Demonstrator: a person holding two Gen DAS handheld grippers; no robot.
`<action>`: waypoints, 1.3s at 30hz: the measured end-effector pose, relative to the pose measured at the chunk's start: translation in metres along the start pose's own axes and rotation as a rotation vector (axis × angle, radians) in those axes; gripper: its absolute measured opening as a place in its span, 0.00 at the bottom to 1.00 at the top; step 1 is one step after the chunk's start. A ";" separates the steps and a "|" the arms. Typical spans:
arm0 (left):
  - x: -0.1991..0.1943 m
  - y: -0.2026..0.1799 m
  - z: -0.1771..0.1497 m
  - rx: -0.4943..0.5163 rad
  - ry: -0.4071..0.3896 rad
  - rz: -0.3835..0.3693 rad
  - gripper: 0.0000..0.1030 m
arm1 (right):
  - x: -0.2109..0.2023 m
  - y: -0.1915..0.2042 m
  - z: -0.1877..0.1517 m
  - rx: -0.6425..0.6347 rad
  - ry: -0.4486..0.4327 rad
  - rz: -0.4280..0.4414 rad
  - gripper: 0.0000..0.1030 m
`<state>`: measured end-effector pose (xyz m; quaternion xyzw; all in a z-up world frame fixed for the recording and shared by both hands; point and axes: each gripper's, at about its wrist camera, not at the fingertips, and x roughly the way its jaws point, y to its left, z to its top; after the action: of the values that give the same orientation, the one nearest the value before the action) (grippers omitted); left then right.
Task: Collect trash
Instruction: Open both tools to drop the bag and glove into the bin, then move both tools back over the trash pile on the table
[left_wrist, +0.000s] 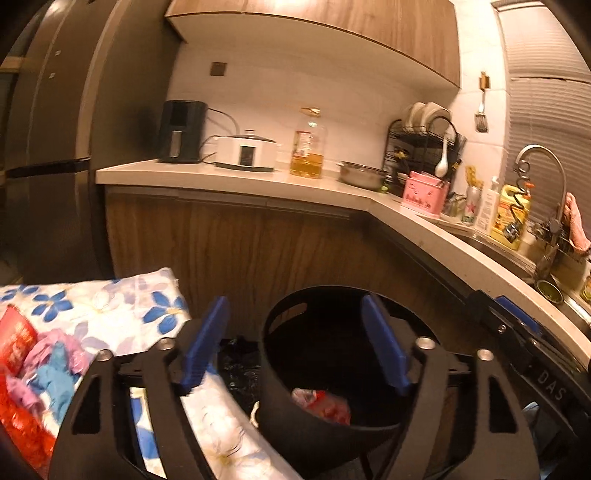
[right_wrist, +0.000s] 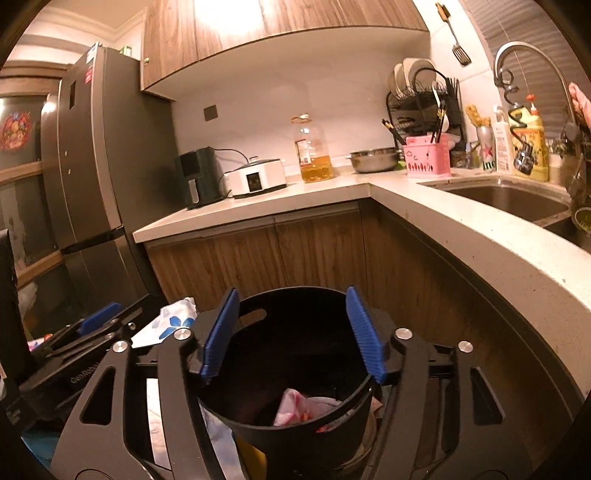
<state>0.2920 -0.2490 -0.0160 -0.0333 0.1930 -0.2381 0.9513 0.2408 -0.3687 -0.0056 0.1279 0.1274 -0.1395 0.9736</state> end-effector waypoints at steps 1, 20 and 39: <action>-0.004 0.003 -0.001 -0.004 0.000 0.014 0.77 | -0.003 0.003 -0.001 -0.007 -0.002 0.003 0.63; -0.097 0.062 -0.026 -0.087 -0.028 0.205 0.86 | -0.058 0.064 -0.019 -0.077 -0.059 0.028 0.74; -0.191 0.142 -0.051 -0.106 -0.052 0.498 0.86 | -0.094 0.160 -0.061 -0.114 -0.034 0.160 0.74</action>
<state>0.1797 -0.0334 -0.0181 -0.0406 0.1829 0.0150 0.9822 0.1893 -0.1798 -0.0019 0.0796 0.1079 -0.0560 0.9894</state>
